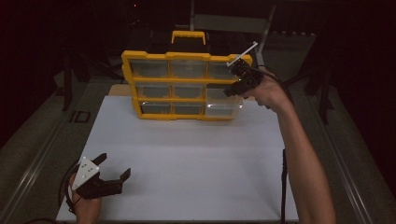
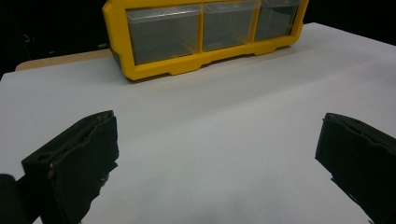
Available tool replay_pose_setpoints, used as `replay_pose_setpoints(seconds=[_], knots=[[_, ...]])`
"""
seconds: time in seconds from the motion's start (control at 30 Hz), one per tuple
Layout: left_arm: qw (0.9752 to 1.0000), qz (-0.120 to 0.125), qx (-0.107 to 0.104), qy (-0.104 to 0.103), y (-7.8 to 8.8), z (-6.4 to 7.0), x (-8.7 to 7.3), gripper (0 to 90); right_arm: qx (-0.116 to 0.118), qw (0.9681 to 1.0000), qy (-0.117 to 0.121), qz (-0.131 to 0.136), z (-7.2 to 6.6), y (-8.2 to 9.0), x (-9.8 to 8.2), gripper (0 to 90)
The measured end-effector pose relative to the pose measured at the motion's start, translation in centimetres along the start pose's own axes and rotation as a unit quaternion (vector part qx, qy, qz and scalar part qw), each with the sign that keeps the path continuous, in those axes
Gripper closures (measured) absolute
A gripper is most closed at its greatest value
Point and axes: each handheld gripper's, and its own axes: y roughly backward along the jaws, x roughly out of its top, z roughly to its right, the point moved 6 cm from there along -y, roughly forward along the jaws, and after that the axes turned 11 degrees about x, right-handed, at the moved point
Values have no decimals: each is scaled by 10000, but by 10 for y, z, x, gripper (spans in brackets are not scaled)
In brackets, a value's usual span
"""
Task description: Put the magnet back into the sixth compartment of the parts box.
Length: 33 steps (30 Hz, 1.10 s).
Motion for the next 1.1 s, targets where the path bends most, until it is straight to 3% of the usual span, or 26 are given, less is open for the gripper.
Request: replay_pose_setpoints(seconds=[1.1], knots=[[10000,-15,-10,-20,0,1,0,0,32,9995,-296,-85,9,-13,-6,609]])
